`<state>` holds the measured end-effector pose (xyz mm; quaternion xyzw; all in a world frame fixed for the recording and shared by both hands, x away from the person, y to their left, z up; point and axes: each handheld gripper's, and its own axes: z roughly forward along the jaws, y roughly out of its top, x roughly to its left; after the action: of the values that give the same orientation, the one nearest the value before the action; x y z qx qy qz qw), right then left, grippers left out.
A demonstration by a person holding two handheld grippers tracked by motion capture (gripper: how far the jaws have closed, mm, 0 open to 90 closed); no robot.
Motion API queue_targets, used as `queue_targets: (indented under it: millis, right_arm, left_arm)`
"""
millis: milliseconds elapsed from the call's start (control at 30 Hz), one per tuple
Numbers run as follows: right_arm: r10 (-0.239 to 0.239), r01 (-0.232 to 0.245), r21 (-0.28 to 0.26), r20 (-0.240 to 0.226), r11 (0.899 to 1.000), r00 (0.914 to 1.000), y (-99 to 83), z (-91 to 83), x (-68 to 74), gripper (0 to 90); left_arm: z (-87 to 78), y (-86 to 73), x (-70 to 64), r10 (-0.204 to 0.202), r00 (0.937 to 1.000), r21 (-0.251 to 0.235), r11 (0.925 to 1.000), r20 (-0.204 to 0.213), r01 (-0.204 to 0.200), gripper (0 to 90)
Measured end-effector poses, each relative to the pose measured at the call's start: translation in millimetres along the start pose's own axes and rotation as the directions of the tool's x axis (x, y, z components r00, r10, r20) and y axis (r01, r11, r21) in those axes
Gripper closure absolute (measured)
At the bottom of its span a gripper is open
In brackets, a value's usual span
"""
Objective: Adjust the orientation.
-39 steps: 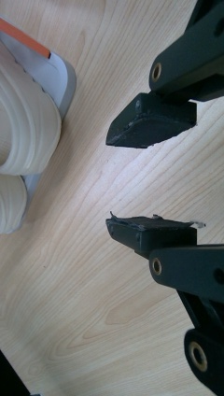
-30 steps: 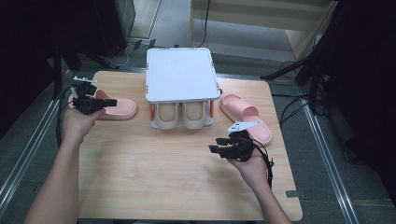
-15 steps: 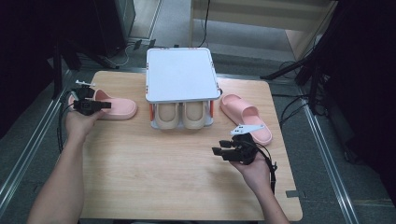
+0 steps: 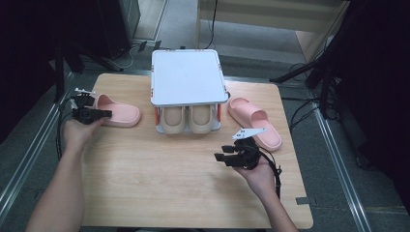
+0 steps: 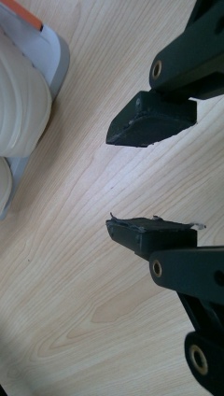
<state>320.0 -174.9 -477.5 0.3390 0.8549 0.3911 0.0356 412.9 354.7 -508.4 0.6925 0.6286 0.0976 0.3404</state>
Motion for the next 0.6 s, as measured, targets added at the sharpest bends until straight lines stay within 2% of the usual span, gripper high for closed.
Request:
queue_targets:
  millis: [167,333,400,500,600]
  right_arm:
    - [-0.012,0.012,0.001,-0.013,1.0,0.9998,4.2,4.5,0.3,52.8]
    - [-0.02,0.02,-0.001,-0.025,1.0,0.9995,10.3,8.6,0.8,52.8]
    - [-0.024,0.024,0.004,-0.029,1.0,0.9993,13.0,10.7,1.3,52.9]
    - [-0.036,0.036,0.005,-0.039,0.999,0.9986,16.1,13.8,2.2,52.8]
    - [-0.045,0.045,0.009,-0.044,0.999,0.998,18.7,16.8,3.9,52.9]
  left_arm:
    - [-6.2,-5.7,-0.1,0.012,0.9999,0.021,0.9997,-0.01,-0.012,86.7]
    - [-14.6,-14.3,6.1,0.006,0.9999,0.015,0.9999,-0.013,-0.006,86.8]
    - [-18.9,-17.6,9.7,-0.007,0.9999,0.017,0.9998,-0.008,0.008,86.8]
    - [-23.9,-22.8,14.8,-0.013,0.9993,0.02,0.9997,-0.035,0.014,86.8]
    - [-27.8,-26.7,18.2,-0.052,0.9986,0.011,0.9986,-0.01,0.052,85.6]
